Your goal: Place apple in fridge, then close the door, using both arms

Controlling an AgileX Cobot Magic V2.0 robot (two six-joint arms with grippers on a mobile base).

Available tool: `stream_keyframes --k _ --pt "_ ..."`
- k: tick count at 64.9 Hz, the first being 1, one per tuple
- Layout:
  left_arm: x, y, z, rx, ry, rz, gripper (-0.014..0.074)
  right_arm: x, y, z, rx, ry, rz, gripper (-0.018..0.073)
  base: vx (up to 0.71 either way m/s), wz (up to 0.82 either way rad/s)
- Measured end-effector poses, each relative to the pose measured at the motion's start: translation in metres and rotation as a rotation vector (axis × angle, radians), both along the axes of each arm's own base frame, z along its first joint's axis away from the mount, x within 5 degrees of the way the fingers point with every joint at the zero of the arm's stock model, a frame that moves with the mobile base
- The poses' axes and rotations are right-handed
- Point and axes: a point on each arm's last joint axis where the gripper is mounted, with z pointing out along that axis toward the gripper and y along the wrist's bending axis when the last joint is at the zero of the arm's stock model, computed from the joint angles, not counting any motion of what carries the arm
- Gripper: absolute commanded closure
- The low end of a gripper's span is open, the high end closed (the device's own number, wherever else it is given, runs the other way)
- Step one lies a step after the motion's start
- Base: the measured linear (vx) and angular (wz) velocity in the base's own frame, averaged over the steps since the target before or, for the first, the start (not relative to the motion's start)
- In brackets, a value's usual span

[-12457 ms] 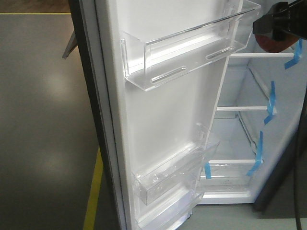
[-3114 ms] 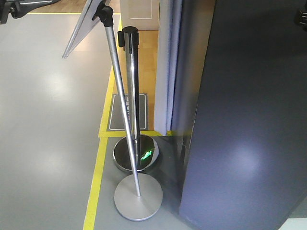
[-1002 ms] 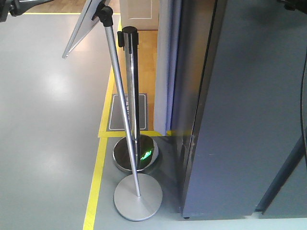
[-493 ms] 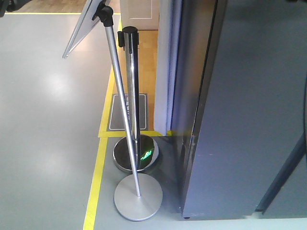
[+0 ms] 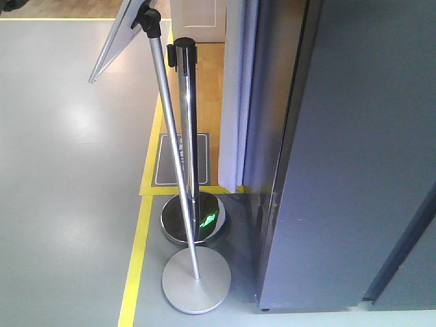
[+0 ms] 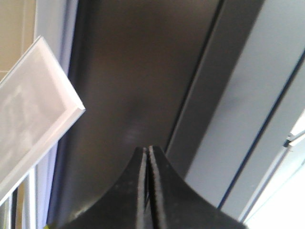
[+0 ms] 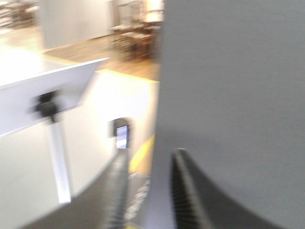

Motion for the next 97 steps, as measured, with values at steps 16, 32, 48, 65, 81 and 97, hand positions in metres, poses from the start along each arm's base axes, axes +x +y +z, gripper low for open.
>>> stream_keyframes --k 16,32,48,65,81,97 --pt "-0.022 -0.005 0.015 0.011 -0.039 -0.067 0.0603 -0.03 0.013 0.01 -0.027 0.034 0.126 0.0567 0.0 0.0" --pt "-0.059 -0.013 0.035 0.037 -0.099 -0.168 0.0603 -0.059 0.023 0.016 -0.066 0.074 0.243 0.0564 0.0 0.0" --pt "-0.105 -0.02 0.035 0.057 -0.117 -0.241 0.0603 -0.096 0.031 0.002 -0.074 0.111 0.293 0.0564 0.0 0.0" --pt "-0.149 -0.02 -0.035 0.024 0.033 -0.202 0.0603 -0.144 0.032 -0.066 -0.059 0.177 0.231 0.0564 0.0 0.0" --pt "-0.188 -0.015 -0.131 -0.009 0.212 -0.088 0.0603 -0.191 0.034 -0.144 -0.048 0.255 0.193 0.0564 0.0 0.0" --pt "-0.217 -0.012 -0.214 -0.02 0.378 -0.005 0.0603 -0.214 0.036 -0.196 -0.038 0.33 0.191 0.0564 0.0 0.0"
